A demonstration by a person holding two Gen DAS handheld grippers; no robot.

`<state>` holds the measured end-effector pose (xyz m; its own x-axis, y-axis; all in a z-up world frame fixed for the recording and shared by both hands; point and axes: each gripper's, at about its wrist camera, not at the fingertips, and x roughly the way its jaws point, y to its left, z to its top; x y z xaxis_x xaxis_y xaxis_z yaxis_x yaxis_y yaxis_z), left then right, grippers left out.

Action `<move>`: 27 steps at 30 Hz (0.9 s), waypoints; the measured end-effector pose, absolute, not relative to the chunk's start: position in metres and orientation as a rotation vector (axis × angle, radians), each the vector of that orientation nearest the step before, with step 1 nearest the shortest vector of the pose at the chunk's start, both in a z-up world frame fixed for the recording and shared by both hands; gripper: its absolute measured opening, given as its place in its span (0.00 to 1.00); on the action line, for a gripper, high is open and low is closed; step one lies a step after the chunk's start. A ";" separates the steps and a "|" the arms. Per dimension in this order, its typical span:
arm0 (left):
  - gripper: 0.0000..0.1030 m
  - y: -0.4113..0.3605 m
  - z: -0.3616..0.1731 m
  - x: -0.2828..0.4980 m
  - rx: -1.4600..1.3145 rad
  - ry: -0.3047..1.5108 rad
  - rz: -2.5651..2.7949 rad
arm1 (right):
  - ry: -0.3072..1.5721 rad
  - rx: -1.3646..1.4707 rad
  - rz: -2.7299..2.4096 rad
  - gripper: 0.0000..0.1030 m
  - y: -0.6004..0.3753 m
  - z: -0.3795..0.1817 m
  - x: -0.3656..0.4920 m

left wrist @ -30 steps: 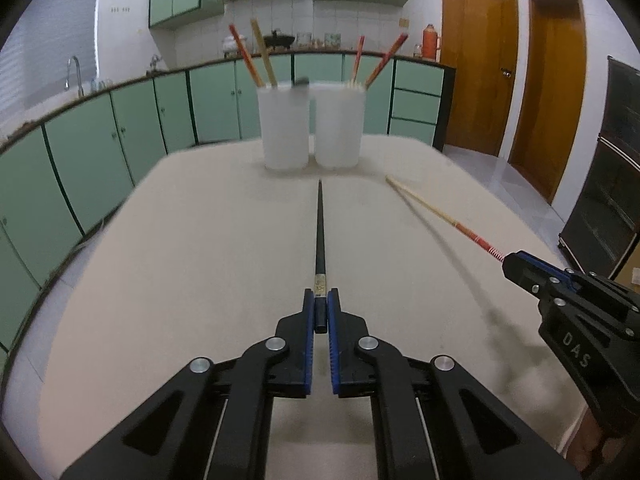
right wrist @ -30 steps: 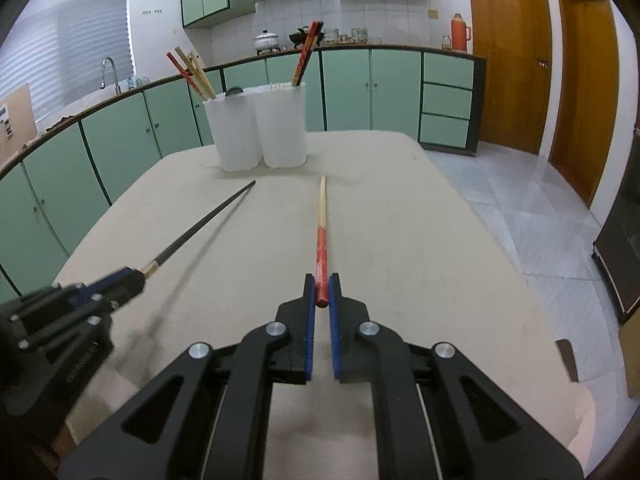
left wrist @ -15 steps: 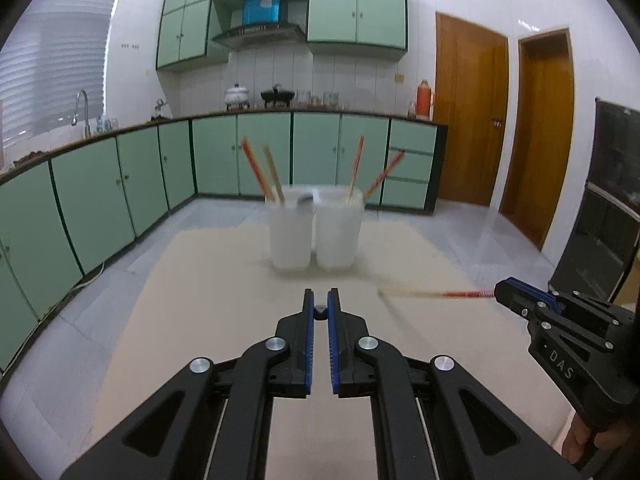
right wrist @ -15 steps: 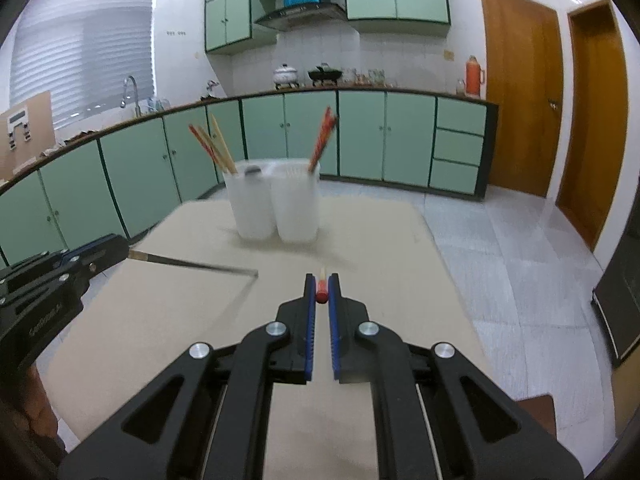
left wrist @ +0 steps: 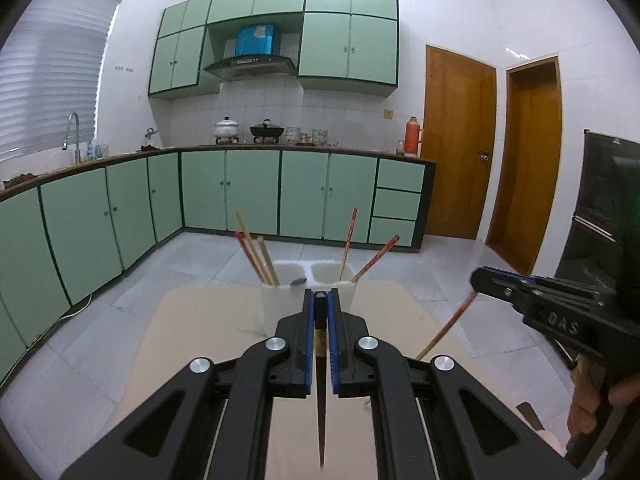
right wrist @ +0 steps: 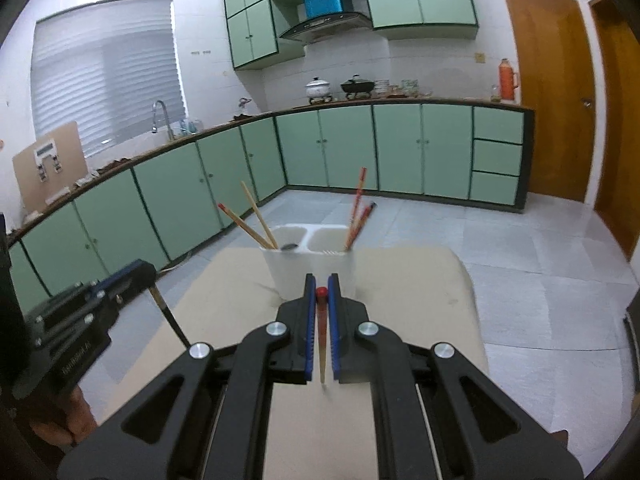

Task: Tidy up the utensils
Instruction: 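Lift both chopsticks and carry them over the white holder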

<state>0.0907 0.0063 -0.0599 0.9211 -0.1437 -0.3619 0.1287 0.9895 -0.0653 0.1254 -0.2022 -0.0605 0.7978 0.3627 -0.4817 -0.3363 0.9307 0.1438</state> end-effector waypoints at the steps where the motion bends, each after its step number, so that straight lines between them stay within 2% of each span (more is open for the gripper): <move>1: 0.06 0.007 -0.056 0.093 -0.038 0.369 -0.146 | 0.532 0.054 0.386 0.05 -0.201 -0.056 0.130; 9: 0.06 0.017 -0.026 0.109 -0.056 0.325 -0.172 | 0.515 0.056 0.451 0.05 -0.193 -0.012 0.166; 17: 0.06 0.019 0.031 0.143 -0.027 0.205 -0.180 | 0.413 0.040 0.455 0.05 -0.192 0.048 0.204; 27: 0.06 0.012 0.073 0.215 0.014 0.098 -0.139 | 0.409 0.002 0.418 0.05 -0.186 0.061 0.262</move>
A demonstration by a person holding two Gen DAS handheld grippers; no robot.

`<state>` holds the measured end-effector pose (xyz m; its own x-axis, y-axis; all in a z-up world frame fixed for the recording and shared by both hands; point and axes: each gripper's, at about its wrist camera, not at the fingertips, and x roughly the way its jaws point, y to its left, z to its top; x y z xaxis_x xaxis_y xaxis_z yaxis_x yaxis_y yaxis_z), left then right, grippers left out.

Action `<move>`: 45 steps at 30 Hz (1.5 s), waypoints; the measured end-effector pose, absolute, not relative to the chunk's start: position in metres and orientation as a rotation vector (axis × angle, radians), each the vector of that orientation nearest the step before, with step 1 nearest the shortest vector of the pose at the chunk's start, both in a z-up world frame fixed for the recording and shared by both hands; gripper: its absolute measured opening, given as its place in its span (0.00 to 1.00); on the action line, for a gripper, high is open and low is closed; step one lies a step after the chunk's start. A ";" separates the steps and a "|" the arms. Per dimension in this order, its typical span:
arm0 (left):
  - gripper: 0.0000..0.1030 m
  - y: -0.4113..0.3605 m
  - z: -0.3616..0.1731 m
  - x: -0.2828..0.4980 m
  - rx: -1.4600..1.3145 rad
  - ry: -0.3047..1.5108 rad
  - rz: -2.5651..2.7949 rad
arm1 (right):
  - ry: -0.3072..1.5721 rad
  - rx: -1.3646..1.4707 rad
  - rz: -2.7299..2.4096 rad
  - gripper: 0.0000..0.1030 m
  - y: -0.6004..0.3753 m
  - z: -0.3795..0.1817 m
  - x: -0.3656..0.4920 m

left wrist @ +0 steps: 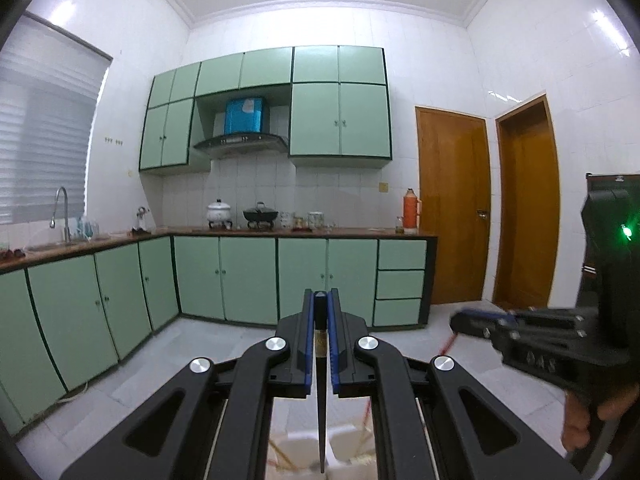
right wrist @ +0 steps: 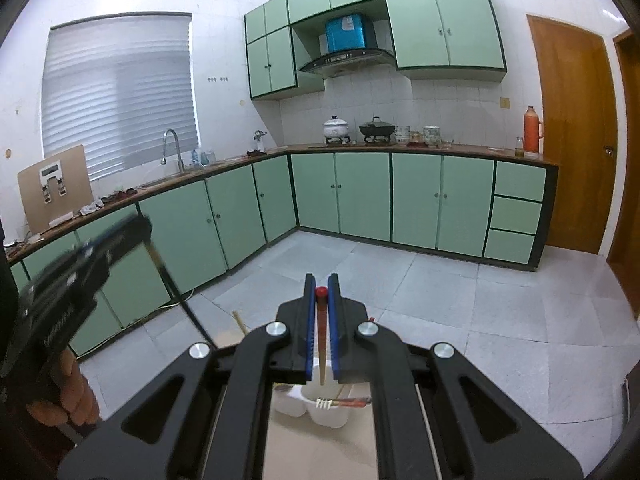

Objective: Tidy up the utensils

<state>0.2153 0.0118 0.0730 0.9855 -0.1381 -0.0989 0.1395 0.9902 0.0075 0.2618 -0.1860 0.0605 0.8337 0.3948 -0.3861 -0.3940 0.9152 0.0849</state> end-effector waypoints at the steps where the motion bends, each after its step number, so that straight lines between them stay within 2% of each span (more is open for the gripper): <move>1: 0.06 0.011 0.072 0.224 0.017 0.096 -0.133 | 0.415 -0.001 0.413 0.05 -0.185 0.058 0.267; 7: 0.06 0.006 0.052 0.266 0.010 0.133 -0.128 | 0.470 -0.004 0.391 0.05 -0.179 0.033 0.296; 19: 0.06 0.009 -0.027 0.322 0.010 0.337 -0.094 | 0.583 -0.009 0.386 0.05 -0.157 -0.020 0.334; 23: 0.07 0.017 -0.046 0.330 -0.013 0.410 -0.090 | 0.627 -0.010 0.384 0.10 -0.155 -0.034 0.336; 25: 0.09 0.024 -0.047 0.328 -0.031 0.414 -0.080 | 0.621 -0.005 0.370 0.13 -0.158 -0.036 0.333; 33: 0.35 0.051 -0.028 0.284 -0.059 0.361 -0.047 | 0.558 -0.021 0.261 0.26 -0.181 -0.035 0.299; 35: 0.41 0.052 -0.024 0.268 -0.051 0.349 -0.042 | 0.532 -0.030 0.241 0.35 -0.186 -0.033 0.284; 39: 0.50 0.051 -0.018 0.238 -0.035 0.335 -0.036 | 0.506 -0.025 0.228 0.41 -0.196 -0.033 0.257; 45: 0.63 0.048 -0.017 0.190 -0.043 0.344 -0.044 | 0.469 -0.016 0.200 0.58 -0.209 -0.036 0.211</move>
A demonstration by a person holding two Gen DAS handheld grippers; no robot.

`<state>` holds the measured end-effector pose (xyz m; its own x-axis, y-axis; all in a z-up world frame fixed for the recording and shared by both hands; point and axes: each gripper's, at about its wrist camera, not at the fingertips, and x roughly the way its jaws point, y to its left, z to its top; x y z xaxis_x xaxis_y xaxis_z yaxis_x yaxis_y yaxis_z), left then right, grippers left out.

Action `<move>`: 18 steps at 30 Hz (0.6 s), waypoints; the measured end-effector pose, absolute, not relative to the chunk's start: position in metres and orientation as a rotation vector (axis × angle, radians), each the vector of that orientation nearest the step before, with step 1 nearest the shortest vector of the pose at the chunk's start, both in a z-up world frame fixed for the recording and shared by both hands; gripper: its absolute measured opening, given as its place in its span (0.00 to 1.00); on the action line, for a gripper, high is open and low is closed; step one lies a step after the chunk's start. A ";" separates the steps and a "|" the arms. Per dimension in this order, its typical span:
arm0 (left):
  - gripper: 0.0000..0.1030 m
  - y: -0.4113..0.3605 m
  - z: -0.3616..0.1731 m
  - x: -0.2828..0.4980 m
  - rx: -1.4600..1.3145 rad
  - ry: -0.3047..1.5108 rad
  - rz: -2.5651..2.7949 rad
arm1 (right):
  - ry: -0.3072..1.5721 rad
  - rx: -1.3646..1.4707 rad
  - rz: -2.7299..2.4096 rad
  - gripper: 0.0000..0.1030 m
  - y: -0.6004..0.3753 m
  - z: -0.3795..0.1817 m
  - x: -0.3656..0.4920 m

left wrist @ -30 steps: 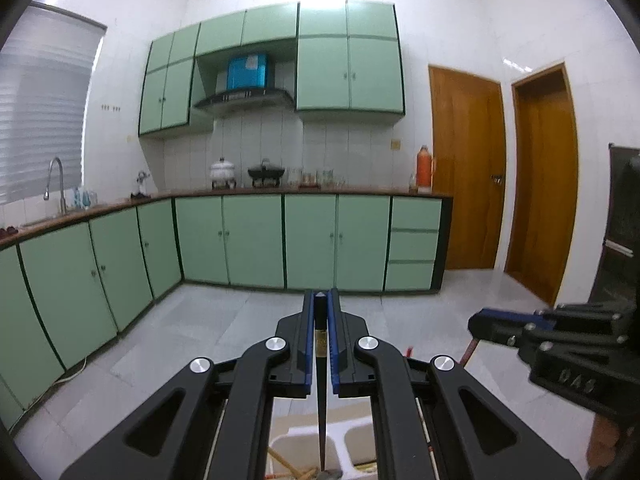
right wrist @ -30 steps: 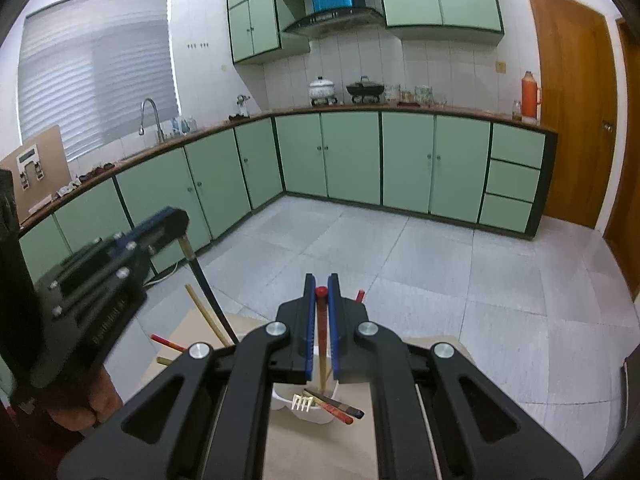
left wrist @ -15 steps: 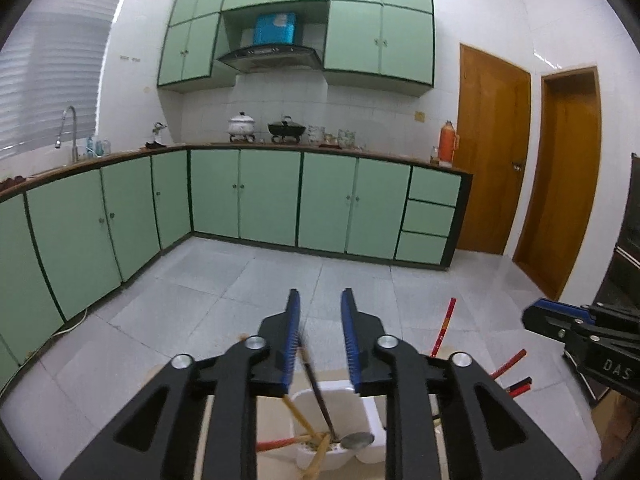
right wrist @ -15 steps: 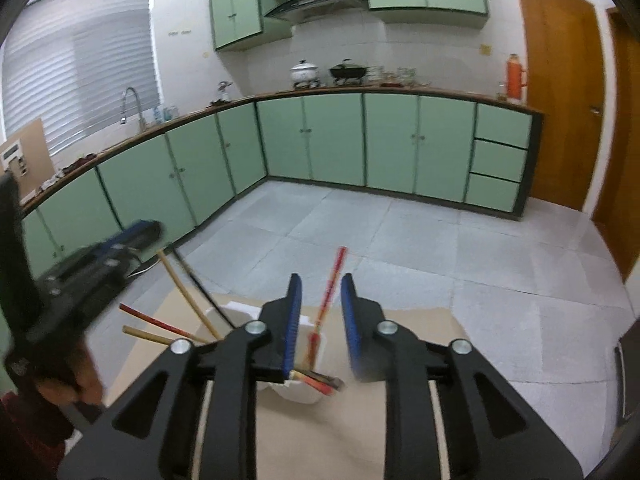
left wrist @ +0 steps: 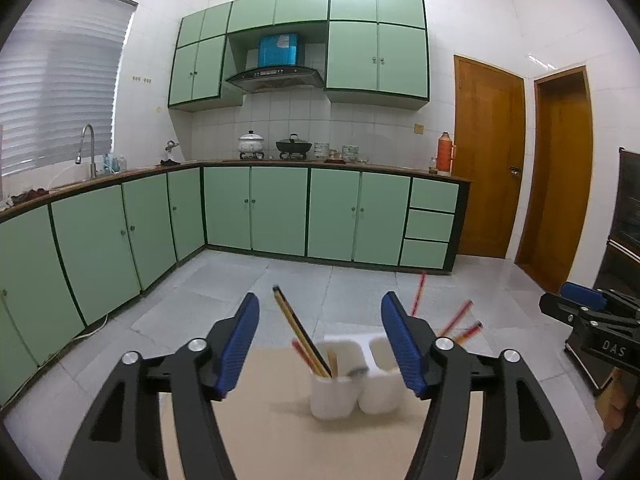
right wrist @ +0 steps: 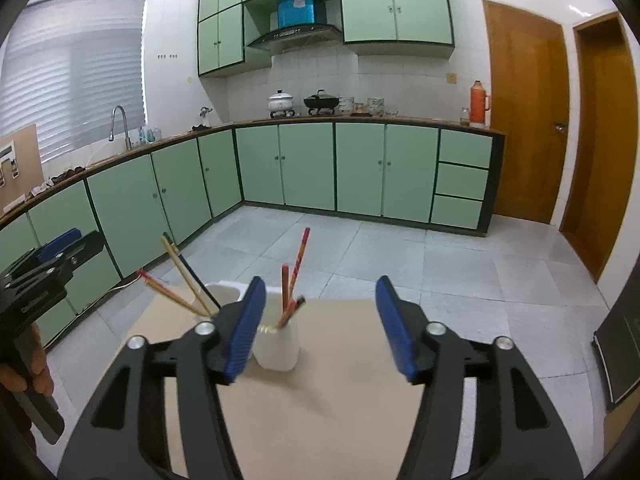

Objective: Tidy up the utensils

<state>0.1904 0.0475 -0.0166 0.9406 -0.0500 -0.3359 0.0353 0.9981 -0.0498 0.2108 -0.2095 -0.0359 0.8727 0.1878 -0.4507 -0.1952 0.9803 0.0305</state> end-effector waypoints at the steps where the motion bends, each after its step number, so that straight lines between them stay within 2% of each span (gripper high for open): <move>1: 0.63 0.047 -0.017 0.185 -0.044 0.349 -0.043 | 0.470 -0.013 0.201 0.63 -0.211 -0.037 0.204; 7: 0.76 0.042 -0.021 0.149 -0.051 0.371 -0.046 | 0.473 -0.009 0.205 0.88 -0.213 -0.037 0.167; 12: 0.83 0.036 -0.018 0.127 -0.032 0.373 -0.042 | 0.489 0.011 0.247 0.94 -0.211 -0.031 0.150; 18: 0.86 0.030 -0.011 0.107 -0.018 0.361 -0.057 | 0.496 0.017 0.308 0.94 -0.203 -0.025 0.132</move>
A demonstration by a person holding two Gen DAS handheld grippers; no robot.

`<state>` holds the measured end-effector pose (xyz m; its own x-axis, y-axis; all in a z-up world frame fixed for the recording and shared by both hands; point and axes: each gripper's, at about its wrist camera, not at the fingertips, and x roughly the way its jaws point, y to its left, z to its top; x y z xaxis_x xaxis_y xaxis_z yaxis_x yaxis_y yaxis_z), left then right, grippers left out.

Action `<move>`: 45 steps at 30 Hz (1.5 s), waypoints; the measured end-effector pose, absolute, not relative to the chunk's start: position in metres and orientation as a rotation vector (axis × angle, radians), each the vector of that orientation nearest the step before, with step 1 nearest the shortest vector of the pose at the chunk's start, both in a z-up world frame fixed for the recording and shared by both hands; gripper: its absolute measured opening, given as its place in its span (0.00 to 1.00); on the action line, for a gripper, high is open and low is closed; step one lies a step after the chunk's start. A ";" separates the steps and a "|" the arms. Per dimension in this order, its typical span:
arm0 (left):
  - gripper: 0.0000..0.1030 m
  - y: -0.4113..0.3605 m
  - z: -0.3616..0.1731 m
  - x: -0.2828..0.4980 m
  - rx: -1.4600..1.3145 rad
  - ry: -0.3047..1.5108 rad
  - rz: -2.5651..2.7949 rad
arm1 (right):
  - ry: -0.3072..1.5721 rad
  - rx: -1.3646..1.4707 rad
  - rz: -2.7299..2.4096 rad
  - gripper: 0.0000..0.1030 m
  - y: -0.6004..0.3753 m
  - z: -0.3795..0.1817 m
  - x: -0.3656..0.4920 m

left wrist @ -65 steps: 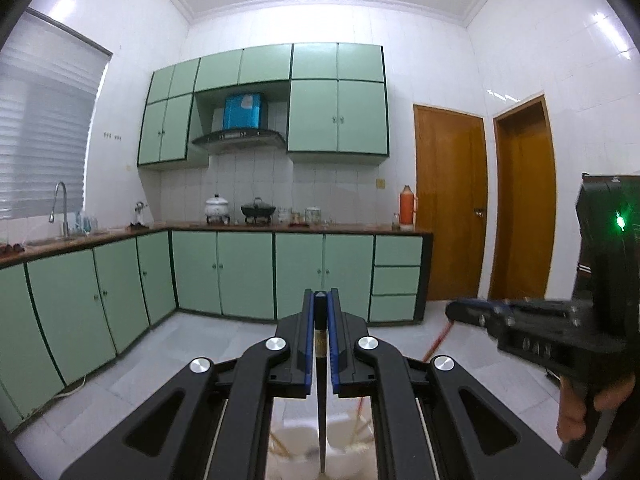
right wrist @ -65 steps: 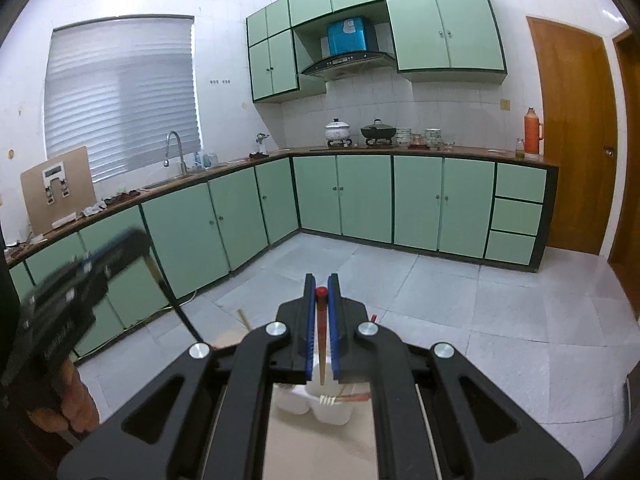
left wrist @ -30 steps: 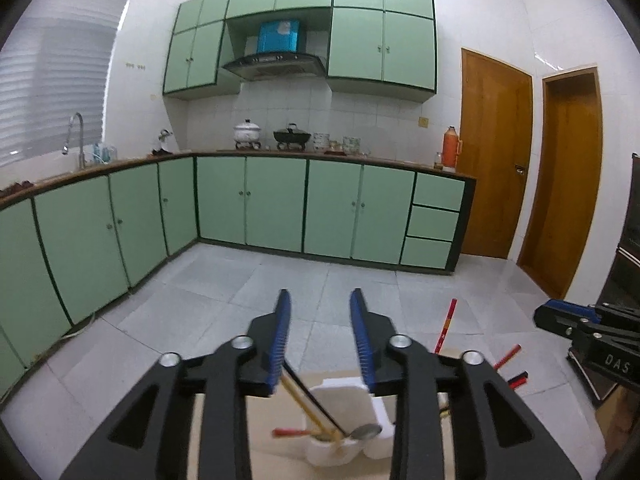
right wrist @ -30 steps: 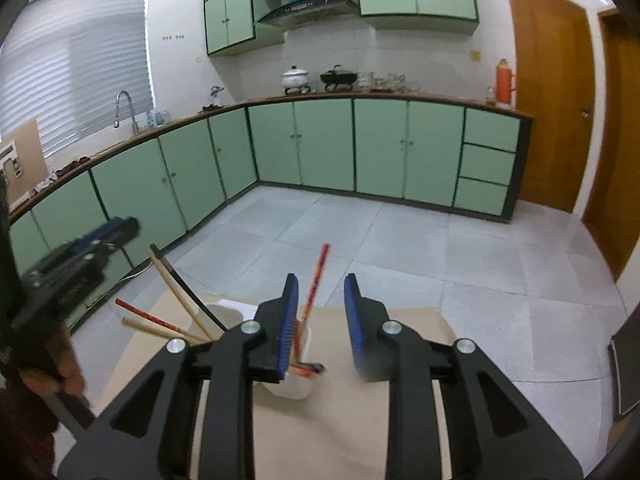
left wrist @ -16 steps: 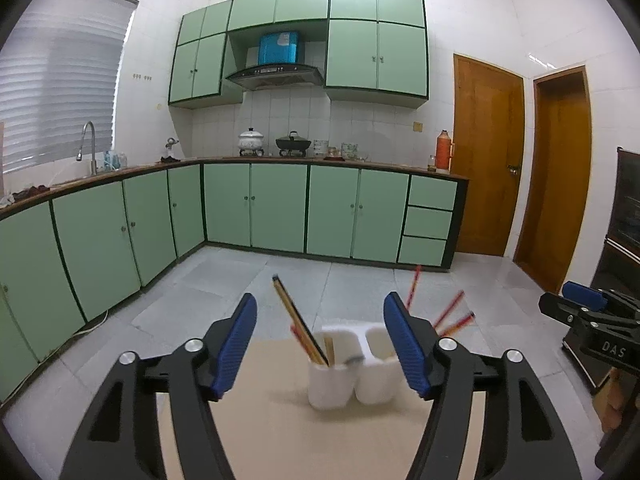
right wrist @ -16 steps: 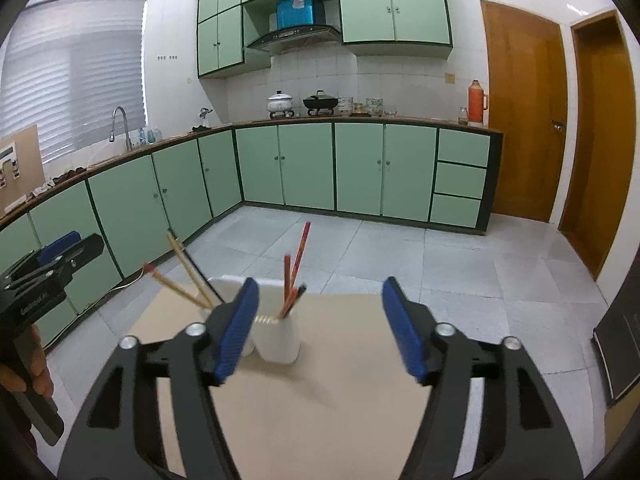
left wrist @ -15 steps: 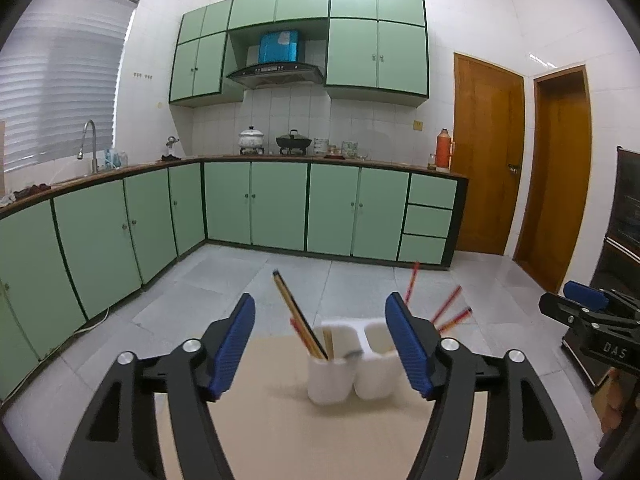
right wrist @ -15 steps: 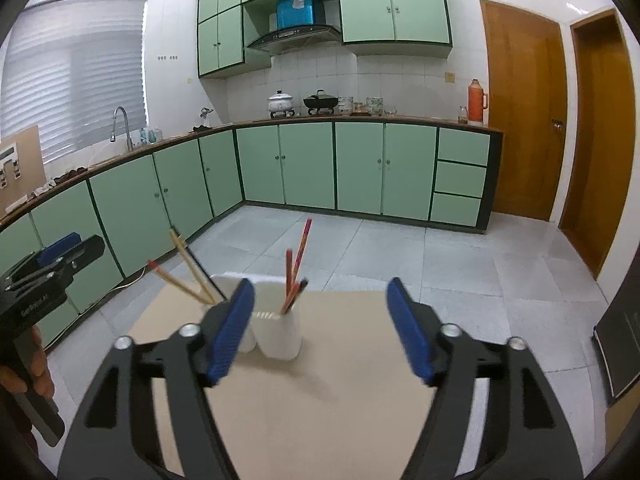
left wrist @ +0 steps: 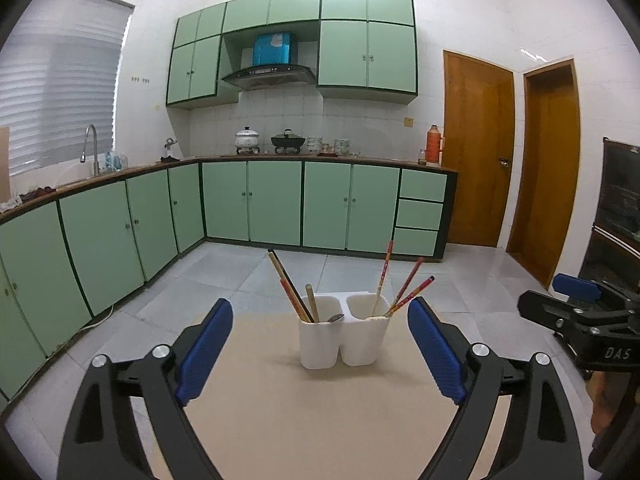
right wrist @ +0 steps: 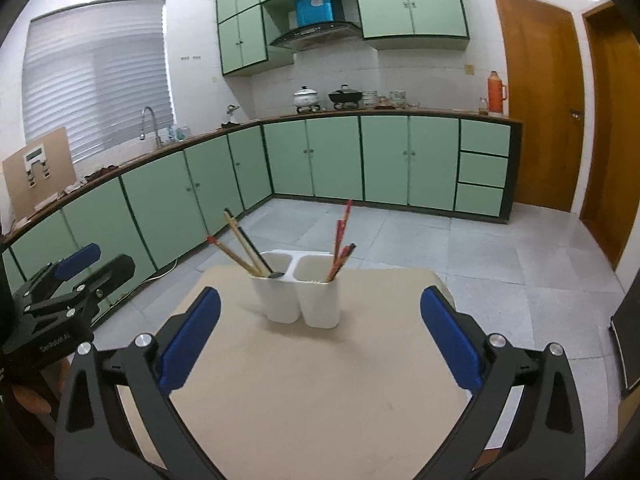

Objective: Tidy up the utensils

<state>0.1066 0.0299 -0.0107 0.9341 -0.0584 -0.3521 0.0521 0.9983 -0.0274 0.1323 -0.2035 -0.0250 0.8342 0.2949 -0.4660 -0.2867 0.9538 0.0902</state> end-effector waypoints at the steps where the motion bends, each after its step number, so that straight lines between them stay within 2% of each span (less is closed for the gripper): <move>1: 0.86 0.029 -0.009 0.104 -0.013 0.360 -0.057 | 0.492 0.012 0.312 0.94 -0.202 -0.023 0.129; 45: 0.86 0.019 0.009 0.065 -0.012 0.323 -0.072 | 0.399 -0.040 0.342 0.95 -0.185 0.004 0.099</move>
